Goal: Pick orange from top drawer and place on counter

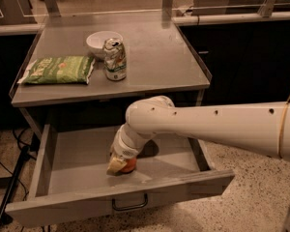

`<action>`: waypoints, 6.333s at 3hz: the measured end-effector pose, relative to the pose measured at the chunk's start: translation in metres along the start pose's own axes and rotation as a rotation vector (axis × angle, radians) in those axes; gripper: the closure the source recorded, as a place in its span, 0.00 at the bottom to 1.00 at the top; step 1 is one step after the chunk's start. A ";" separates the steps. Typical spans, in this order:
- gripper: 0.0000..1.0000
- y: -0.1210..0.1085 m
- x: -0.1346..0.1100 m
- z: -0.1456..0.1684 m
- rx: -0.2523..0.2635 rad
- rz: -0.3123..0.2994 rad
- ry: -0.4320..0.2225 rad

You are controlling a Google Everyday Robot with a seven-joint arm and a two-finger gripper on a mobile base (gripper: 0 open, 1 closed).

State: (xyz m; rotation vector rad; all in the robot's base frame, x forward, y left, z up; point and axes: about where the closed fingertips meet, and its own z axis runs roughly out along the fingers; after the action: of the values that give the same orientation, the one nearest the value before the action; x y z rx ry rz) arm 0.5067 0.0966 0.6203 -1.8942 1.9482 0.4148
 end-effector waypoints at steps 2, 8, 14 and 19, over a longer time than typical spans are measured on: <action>1.00 -0.017 -0.004 -0.062 0.028 0.049 0.043; 1.00 -0.052 -0.018 -0.208 0.183 0.093 0.117; 1.00 -0.177 -0.035 -0.288 0.251 0.123 0.107; 1.00 -0.228 -0.031 -0.287 0.193 0.148 0.035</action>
Offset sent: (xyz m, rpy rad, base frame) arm 0.0221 -0.0443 0.1064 -0.0665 -0.0017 -0.0889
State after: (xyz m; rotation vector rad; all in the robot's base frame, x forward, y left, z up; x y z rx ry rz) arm 0.7142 -0.0208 0.9007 -1.6545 2.0777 0.2271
